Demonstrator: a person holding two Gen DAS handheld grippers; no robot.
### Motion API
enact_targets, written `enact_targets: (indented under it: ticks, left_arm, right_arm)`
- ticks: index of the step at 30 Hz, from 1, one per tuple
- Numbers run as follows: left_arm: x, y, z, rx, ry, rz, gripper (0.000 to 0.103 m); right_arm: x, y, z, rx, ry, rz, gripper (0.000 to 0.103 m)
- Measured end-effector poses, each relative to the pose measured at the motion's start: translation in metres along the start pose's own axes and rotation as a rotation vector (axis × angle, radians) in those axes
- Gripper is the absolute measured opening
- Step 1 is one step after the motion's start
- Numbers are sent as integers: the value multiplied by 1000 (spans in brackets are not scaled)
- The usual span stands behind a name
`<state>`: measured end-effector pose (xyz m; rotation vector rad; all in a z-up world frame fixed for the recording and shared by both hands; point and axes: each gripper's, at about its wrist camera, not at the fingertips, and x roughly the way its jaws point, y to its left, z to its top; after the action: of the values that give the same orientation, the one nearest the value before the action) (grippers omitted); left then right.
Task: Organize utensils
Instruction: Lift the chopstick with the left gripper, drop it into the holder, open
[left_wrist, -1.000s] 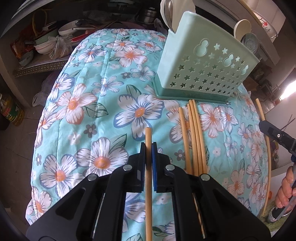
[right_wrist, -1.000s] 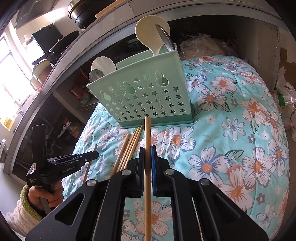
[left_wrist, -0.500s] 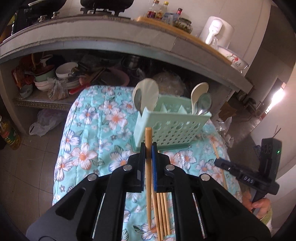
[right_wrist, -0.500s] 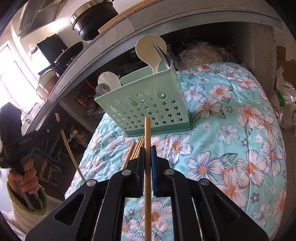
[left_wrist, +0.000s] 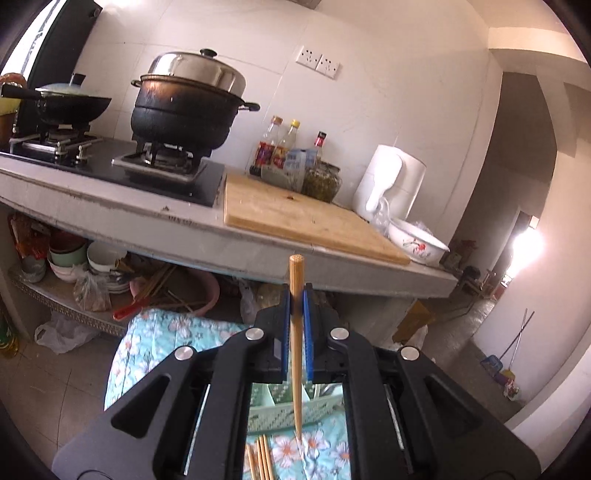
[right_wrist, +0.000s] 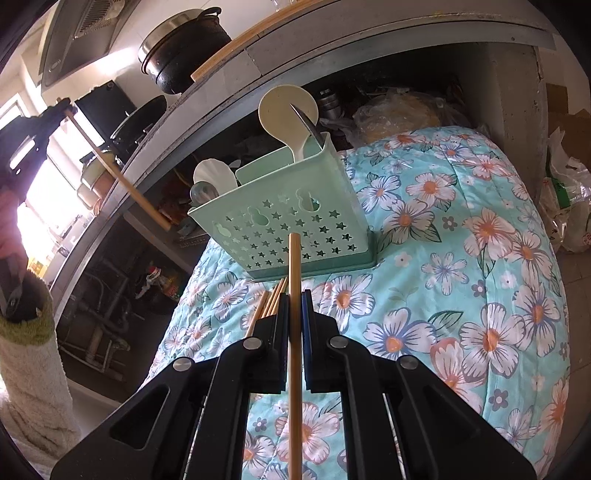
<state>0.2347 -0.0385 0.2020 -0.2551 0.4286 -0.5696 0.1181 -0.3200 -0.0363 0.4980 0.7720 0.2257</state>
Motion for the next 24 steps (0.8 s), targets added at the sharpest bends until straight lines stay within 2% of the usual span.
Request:
enact_targets:
  ticks: [3,11,24]
  left_arm:
    - [21,-3,12,15,-45,42,6]
    - [86,6,15,5,-44,86,6]
    - [149,9,-41,24,48,101,6]
  right_arm:
    - [-3,-2,2,2,-7,5,7]
    - [-7,-9,6,10,-13,1,7]
    - [-20,-10,6,-6,-24,-31,7]
